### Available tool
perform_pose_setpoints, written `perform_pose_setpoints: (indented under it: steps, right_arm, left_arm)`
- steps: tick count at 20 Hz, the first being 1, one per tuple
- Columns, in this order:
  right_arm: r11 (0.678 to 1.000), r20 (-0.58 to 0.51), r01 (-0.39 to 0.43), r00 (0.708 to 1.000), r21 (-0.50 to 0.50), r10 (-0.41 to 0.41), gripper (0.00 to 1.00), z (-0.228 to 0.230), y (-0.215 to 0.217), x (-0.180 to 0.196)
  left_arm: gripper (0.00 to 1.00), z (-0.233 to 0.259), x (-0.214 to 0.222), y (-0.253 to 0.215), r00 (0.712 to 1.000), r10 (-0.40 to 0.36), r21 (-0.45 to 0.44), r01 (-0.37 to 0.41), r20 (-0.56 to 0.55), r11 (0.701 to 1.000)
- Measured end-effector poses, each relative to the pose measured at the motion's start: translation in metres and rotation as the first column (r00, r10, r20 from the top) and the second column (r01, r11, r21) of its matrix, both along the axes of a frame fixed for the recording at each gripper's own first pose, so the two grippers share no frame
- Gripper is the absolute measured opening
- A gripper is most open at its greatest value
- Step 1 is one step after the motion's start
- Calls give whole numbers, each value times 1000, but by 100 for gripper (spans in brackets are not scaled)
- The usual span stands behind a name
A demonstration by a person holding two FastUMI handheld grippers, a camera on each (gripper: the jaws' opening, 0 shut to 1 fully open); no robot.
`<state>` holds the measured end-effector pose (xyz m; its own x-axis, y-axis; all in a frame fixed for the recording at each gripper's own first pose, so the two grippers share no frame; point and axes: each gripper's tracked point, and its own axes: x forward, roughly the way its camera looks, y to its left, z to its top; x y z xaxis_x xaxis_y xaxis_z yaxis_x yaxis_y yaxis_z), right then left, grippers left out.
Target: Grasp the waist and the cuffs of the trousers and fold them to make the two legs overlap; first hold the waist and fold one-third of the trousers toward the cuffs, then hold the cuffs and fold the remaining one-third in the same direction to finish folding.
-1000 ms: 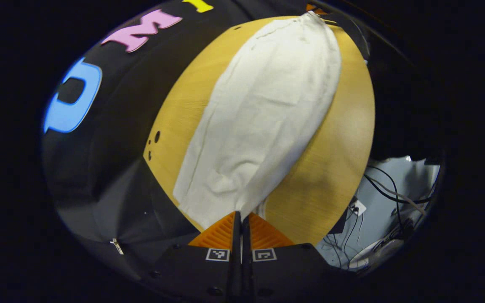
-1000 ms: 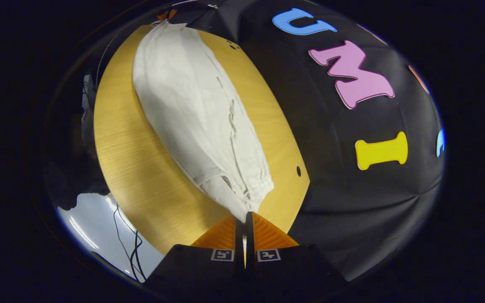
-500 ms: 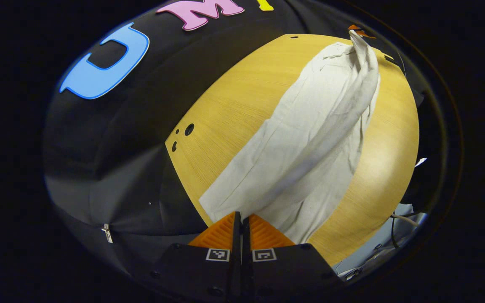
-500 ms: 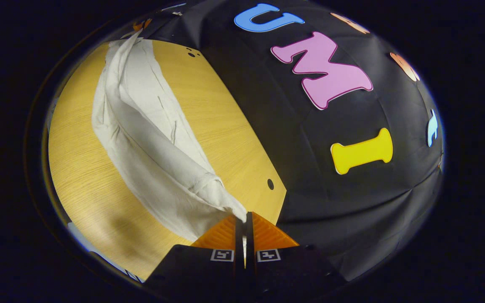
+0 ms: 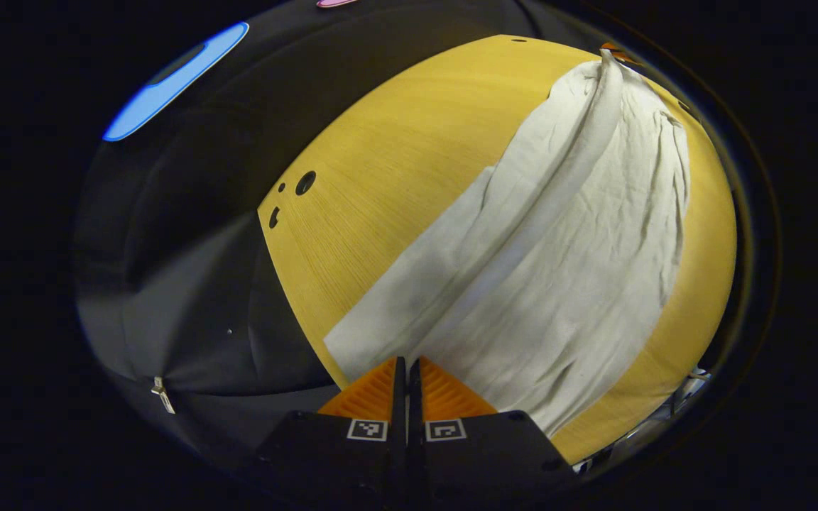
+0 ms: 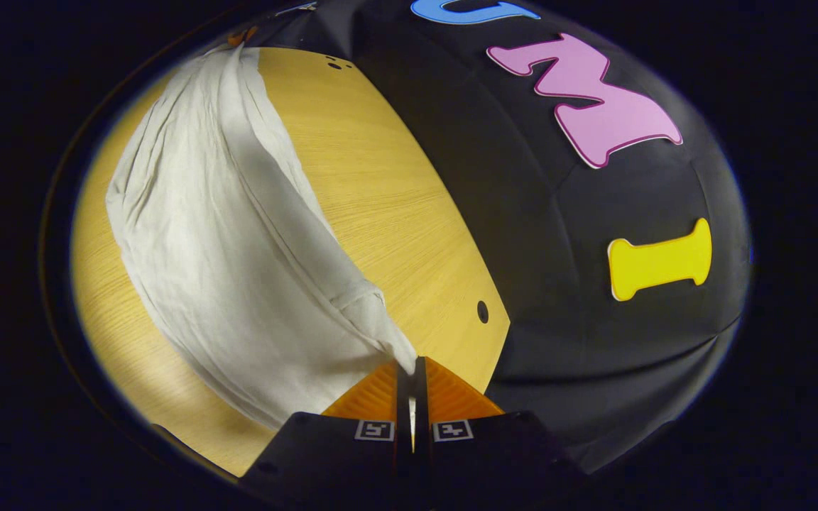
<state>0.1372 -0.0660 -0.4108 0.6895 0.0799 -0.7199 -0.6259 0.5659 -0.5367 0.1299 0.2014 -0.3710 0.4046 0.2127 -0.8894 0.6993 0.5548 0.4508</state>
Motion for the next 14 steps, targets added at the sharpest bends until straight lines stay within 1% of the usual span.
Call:
perform_pose_setpoints:
  steps: [3,4,5,8,10,12,13,14]
  right_arm:
    - [1000,-44,14,999,3,-14,5,-25,4,3]
    - [1000,-62,18,998,0,-18,0,-34,6,2]
    - [1000,-85,18,996,-7,-19,5,-44,6,0]
    - [1000,-154,9,988,-30,-13,5,-69,10,-11]
    - [999,-160,4,987,-51,-12,5,-75,10,-11]
    - [998,-158,-2,987,-57,-7,8,-76,10,-12]
    - [998,-162,-3,987,-55,-6,11,-77,10,-12]
    - [999,-163,-3,987,-51,-5,15,-77,10,-11]
  left_arm:
    - [5,-12,0,8,999,20,15,-19,-40,1000]
    - [5,-17,-1,10,998,27,19,-26,-53,999]
    - [5,-21,-1,13,998,31,27,-30,-63,999]
    - [5,-28,-2,17,996,27,50,-23,-89,999]
    - [5,-28,-3,18,995,13,50,-8,-98,999]
    - [6,-28,-2,22,995,-11,50,16,-99,999]
    - [6,-27,-1,24,995,-24,53,29,-93,998]
    - [10,-26,1,27,996,-37,57,42,-84,997]
